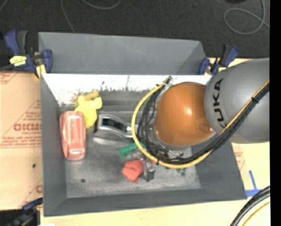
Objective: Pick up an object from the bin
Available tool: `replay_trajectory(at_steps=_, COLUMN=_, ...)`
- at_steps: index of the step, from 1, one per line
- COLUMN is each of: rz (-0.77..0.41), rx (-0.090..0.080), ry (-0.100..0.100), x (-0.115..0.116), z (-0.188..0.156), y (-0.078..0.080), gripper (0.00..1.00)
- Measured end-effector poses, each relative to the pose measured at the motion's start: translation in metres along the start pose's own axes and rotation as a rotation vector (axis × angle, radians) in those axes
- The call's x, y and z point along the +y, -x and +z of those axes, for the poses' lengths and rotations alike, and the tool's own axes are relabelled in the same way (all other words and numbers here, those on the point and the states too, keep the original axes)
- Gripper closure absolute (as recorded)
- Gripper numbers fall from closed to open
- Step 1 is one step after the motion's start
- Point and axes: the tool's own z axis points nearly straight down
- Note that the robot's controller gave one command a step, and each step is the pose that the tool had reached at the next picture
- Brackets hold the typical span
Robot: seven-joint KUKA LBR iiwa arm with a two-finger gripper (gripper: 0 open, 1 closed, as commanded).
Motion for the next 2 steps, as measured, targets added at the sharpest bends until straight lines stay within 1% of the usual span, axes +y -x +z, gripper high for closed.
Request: replay_trajectory(at_steps=2, rz=0.001, rx=0.0, ry=0.0, x=0.0001, z=0.0, y=0.0, gripper=1.0)
